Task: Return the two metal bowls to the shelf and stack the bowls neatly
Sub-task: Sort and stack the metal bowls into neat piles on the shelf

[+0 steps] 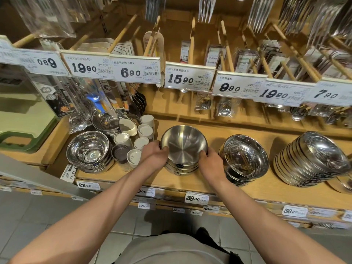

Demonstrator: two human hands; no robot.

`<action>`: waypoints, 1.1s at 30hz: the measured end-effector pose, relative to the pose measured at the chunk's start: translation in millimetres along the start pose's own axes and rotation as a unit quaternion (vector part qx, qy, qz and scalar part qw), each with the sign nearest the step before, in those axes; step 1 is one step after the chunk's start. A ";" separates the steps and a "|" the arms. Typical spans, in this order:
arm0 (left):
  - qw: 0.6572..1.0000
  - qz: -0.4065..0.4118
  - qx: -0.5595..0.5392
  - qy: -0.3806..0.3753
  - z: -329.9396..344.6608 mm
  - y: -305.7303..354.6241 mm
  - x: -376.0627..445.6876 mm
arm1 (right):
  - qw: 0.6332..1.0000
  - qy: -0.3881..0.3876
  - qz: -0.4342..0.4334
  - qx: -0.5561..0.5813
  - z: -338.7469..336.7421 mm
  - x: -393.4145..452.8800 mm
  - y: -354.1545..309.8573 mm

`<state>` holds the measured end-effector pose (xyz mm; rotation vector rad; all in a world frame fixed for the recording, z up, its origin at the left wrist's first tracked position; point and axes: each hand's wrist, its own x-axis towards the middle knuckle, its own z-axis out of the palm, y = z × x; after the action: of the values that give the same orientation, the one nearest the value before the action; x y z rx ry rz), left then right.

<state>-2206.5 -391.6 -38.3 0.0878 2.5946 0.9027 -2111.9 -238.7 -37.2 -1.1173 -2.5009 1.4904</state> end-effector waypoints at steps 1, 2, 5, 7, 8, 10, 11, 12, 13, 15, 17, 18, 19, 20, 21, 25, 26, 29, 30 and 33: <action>1.000 0.008 -0.006 -0.001 -1.2 -1.5 -1.5 | 1.000 -0.004 0.002 0.005 -0.1 -1.1 0.0; 1.000 0.017 -0.013 0.001 -2.5 -3.3 -3.7 | 1.000 -0.008 0.004 0.010 -0.8 -3.0 0.2; 0.998 0.046 -0.033 0.022 -6.4 -9.2 -13.7 | 1.000 -0.011 0.002 0.012 -5.4 -11.9 -0.4; 0.996 0.063 -0.044 0.036 -9.7 -11.1 -22.3 | 1.000 -0.005 -0.010 0.012 -11.1 -21.7 -0.7; 0.995 0.071 -0.050 0.044 -11.5 -11.3 -26.7 | 1.000 -0.004 -0.017 0.012 -14.9 -26.6 -0.1; 0.992 0.089 -0.063 0.061 -16.6 -9.1 -37.4 | 0.999 -0.001 -0.036 0.008 -25.4 -35.8 4.5; 0.990 0.099 -0.072 0.069 -19.4 -7.8 -44.0 | 0.999 0.000 -0.045 0.007 -32.6 -40.9 7.4; 0.988 0.112 -0.084 0.072 -21.7 -6.9 -51.3 | 0.999 0.002 -0.049 0.010 -41.0 -45.9 11.0; 0.985 0.129 -0.089 0.071 -23.1 -6.8 -59.4 | 0.999 0.003 -0.049 0.017 -51.0 -51.1 15.4; 0.982 0.166 -0.071 0.049 -23.6 -8.0 -75.0 | 0.998 0.005 -0.039 0.055 -74.8 -61.7 27.9; 0.982 0.181 -0.054 0.022 -21.9 -7.7 -87.6 | 0.993 0.008 -0.017 0.119 -101.7 -72.2 45.5; 0.982 0.182 -0.052 0.016 -20.4 -6.0 -92.0 | 0.989 0.016 -0.006 0.150 -116.1 -76.8 56.0; 0.982 0.180 -0.053 0.016 -18.6 -2.3 -95.5 | 0.984 0.027 0.003 0.176 -130.4 -81.2 67.6; 0.983 0.174 -0.059 0.017 -15.3 3.7 -99.2 | 0.980 0.041 0.010 0.196 -145.0 -86.1 79.5; 0.983 0.166 -0.070 0.017 -10.7 11.2 -102.7 | 0.975 0.053 0.017 0.216 -159.4 -91.6 91.0; 0.982 0.159 -0.105 -0.009 25.2 53.7 -123.6 | 0.952 0.099 0.041 0.286 -214.3 -119.7 132.5; 0.980 0.156 -0.122 -0.027 36.9 66.8 -130.7 | 0.948 0.110 0.046 0.295 -228.0 -127.5 141.3; 0.969 0.149 -0.177 -0.085 71.1 106.7 -153.6 | 0.935 0.130 0.053 0.327 -270.3 -151.6 163.1; 0.966 0.145 -0.193 -0.094 80.5 117.8 -161.5 | 0.931 0.137 0.055 0.335 -284.6 -159.3 170.1; 0.958 0.134 -0.231 -0.108 108.2 146.9 -175.8 | 0.923 0.167 0.066 0.342 -326.7 -189.9 192.5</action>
<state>-2013.1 -244.6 33.7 0.3910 2.1411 1.4837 -1744.4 -47.1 52.6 -1.2601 -1.5112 1.7991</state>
